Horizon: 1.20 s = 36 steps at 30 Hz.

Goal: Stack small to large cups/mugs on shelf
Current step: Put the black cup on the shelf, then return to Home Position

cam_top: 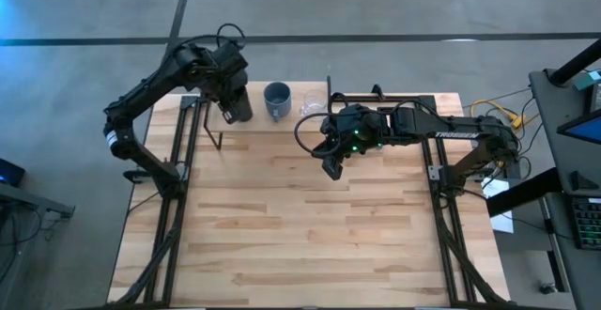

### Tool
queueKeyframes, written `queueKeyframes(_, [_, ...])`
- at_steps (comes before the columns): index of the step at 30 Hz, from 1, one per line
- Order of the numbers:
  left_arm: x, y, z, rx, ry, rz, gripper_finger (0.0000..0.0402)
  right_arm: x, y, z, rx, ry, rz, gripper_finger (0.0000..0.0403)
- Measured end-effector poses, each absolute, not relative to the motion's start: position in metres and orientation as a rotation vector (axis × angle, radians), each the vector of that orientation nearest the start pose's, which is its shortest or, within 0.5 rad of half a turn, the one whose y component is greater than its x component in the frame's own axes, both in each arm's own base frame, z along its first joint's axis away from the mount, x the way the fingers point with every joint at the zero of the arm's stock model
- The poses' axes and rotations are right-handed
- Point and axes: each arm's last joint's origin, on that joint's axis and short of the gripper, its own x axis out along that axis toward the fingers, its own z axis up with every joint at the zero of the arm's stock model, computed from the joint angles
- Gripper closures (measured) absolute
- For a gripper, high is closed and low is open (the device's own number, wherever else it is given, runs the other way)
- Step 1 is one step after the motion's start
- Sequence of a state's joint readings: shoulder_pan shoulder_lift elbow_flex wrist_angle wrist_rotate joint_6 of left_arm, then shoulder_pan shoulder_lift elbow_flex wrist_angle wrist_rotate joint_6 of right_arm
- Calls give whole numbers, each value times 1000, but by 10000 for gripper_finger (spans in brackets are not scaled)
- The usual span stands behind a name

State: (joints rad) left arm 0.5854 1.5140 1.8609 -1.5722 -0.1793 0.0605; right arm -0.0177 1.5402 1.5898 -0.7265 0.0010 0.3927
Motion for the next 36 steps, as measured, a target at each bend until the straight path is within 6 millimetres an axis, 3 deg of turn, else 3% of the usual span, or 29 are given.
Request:
queueKeyframes(14, [195, 133, 431, -194, 1177, 634, 338, 329, -6, 379, 383, 665, -151, 337])
queueKeyframes(21, [176, 105, 471, -381, 925, 497, 338, 327, -6, 381, 386, 657, -150, 337])
queueKeyframes(27, [140, 68, 500, -295, 778, 429, 382, 306, -3, 408, 373, 587, -94, 341])
queueKeyframes(32, [116, 45, 507, -274, 712, 433, 399, 279, 1, 435, 335, 507, -65, 384])
queueKeyframes(36, [105, 35, 510, -335, 662, 462, 400, 258, 8, 446, 285, 476, -45, 393])
